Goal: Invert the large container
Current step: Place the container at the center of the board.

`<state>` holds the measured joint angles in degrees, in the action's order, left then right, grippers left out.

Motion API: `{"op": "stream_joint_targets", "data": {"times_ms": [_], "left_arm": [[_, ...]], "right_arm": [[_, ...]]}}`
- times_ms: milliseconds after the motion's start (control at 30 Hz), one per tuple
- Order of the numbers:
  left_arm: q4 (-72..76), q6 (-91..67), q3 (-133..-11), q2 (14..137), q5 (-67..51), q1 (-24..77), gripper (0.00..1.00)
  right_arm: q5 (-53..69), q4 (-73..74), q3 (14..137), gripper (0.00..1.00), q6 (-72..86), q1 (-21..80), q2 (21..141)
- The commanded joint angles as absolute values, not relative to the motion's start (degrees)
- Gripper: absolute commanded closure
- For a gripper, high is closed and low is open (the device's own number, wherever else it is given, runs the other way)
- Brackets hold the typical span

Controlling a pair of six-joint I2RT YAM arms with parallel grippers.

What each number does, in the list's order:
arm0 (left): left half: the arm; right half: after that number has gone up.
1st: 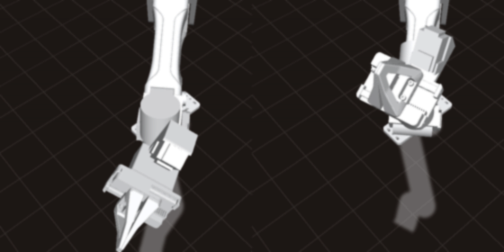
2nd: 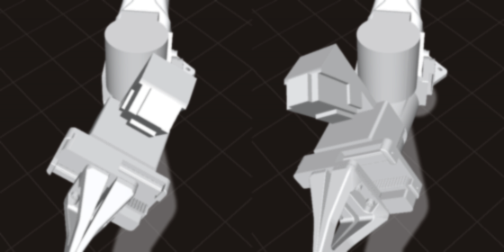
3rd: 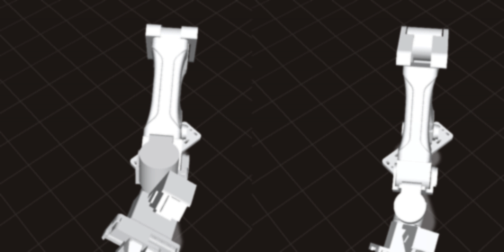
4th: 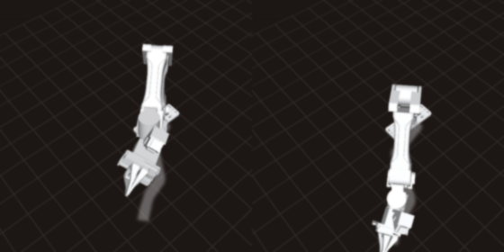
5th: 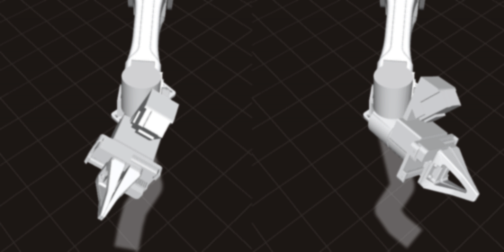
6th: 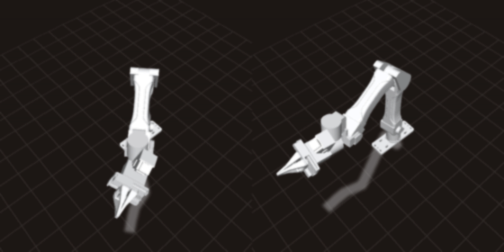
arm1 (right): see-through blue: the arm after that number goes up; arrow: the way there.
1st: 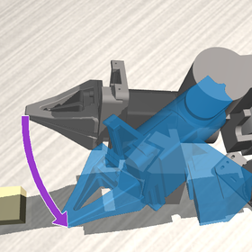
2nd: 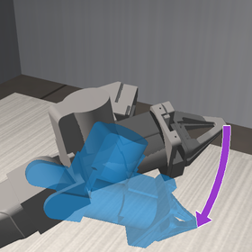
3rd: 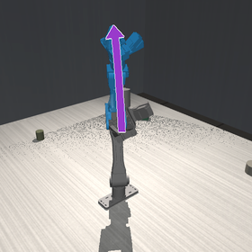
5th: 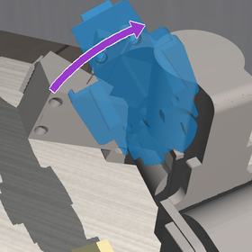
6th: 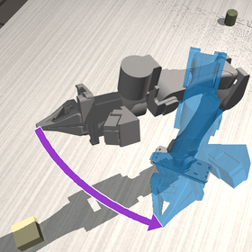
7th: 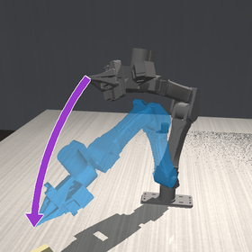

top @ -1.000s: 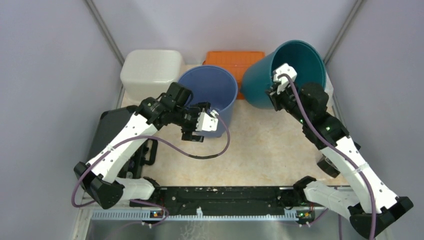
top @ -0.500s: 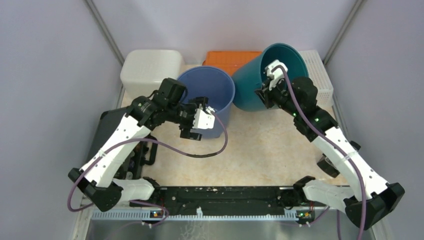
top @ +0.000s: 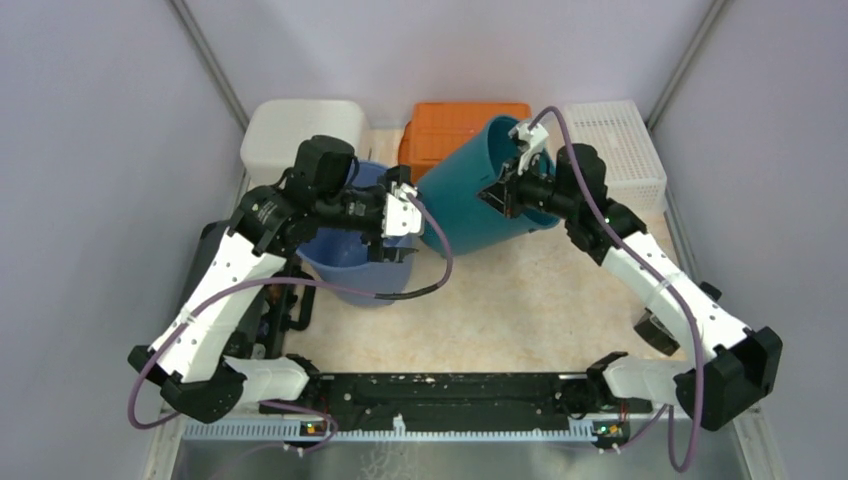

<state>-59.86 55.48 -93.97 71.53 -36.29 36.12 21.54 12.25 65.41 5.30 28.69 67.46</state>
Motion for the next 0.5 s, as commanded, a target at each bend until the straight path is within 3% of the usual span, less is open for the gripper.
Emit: {"op": "stream_joint_targets", "data": {"times_ms": [0, 200, 467], "left_arm": [[-53.0, 48.8, -96.5, 72.9, -37.3, 36.4, 0.01], [-40.8, 38.4, -94.3, 74.8, -28.7, 36.4, 0.01], [-31.6, 25.2, -90.5, 77.1, -30.0, 36.5, 0.01]], "right_arm": [[30.4, 3.9, 71.1, 1.0, 13.6, 28.8, 68.7], [22.8, 8.4, 71.2, 1.0, 10.6, 26.5, 65.2], [40.2, 14.5, 67.1, 1.0, 16.2, 12.1, 60.6]]}}
